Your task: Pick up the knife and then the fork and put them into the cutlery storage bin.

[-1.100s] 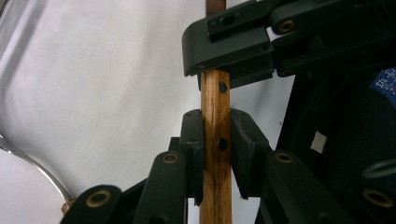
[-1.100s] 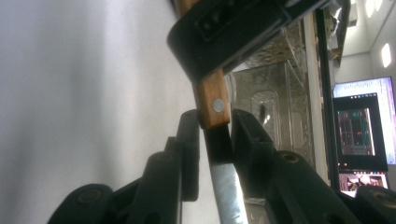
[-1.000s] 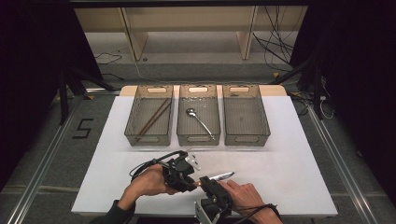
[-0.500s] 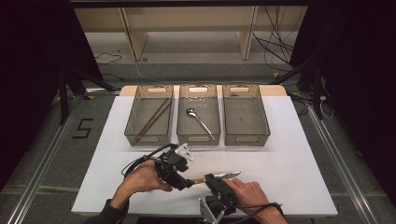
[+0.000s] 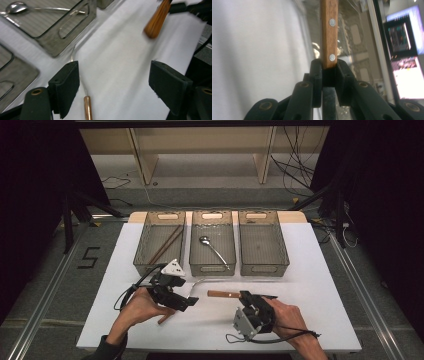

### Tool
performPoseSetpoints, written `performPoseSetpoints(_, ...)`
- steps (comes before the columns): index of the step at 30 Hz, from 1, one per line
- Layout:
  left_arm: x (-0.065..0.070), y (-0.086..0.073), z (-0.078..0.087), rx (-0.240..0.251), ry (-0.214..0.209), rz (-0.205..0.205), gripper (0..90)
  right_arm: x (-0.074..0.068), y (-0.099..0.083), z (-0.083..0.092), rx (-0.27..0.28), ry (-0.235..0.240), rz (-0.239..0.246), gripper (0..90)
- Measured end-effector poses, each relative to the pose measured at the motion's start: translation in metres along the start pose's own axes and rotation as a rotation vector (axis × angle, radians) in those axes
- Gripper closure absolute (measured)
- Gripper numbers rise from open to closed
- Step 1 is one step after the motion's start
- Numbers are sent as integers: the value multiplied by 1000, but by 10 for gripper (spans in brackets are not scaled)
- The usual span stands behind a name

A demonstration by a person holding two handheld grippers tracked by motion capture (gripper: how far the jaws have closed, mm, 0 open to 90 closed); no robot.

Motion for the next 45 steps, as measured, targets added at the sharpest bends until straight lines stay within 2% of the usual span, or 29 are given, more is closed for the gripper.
performPoseSetpoints(1,-1,-2,-1,3,9,2,238,8,-3,1,-3,10,-40,781)
performPoseSetpoints(3,-5,-8,-4,6,29,12,233,21,-6,2,-7,23,-83,781)
performPoseSetpoints(4,-5,-11,-6,5,36,20,231,27,-7,2,-10,40,-133,781)
performPoseSetpoints(6,-6,-18,-11,-2,42,26,221,41,-10,0,-17,65,-198,781)
performPoseSetpoints(7,-7,-20,-13,-1,47,25,218,49,-12,-1,-23,90,-246,781)
performPoseSetpoints(9,-7,-24,-15,-5,41,33,209,61,-16,-4,-19,117,-301,781)
performPoseSetpoints(10,-8,-26,-16,-8,45,37,199,68,-17,-7,-9,137,-368,781)
performPoseSetpoints(15,-10,-34,-17,5,56,51,180,100,-27,-19,3,256,-578,781)
performPoseSetpoints(18,-12,-39,-16,15,75,63,170,121,-37,-29,6,343,-724,780)
performPoseSetpoints(19,-13,-41,-16,27,79,70,168,125,-39,-32,2,358,-753,780)
performPoseSetpoints(21,-14,-43,-14,49,89,83,167,140,-46,-39,5,401,-853,780)
performPoseSetpoints(23,-16,-46,-13,71,93,98,164,152,-52,-46,-7,433,-924,780)
performPoseSetpoints(25,-18,-50,-15,80,99,110,163,162,-58,-54,-17,454,-974,780)
performPoseSetpoints(27,-20,-53,-18,65,110,118,163,171,-62,-62,-33,469,-1013,780)
performPoseSetpoints(30,-21,-57,-20,59,113,123,162,180,-65,-73,-59,479,-1051,780)
performPoseSetpoints(34,-21,-59,-19,81,116,136,161,191,-65,-88,-91,487,-1079,780)
performPoseSetpoints(38,-21,-61,-19,80,104,149,159,200,-65,-104,-118,482,-1096,780)
performPoseSetpoints(45,-21,-63,-22,61,105,142,158,202,-69,-133,-164,459,-1129,779)
Point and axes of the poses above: each handheld gripper's, and its own axes: z roughly backward along the jaws, y roughly out of its top, x roughly to its right, the point moved 1 cm from there along -z, roughly forward along the jaws, and after that the axes turned 5 degrees about -x, right-handed, at the moved point
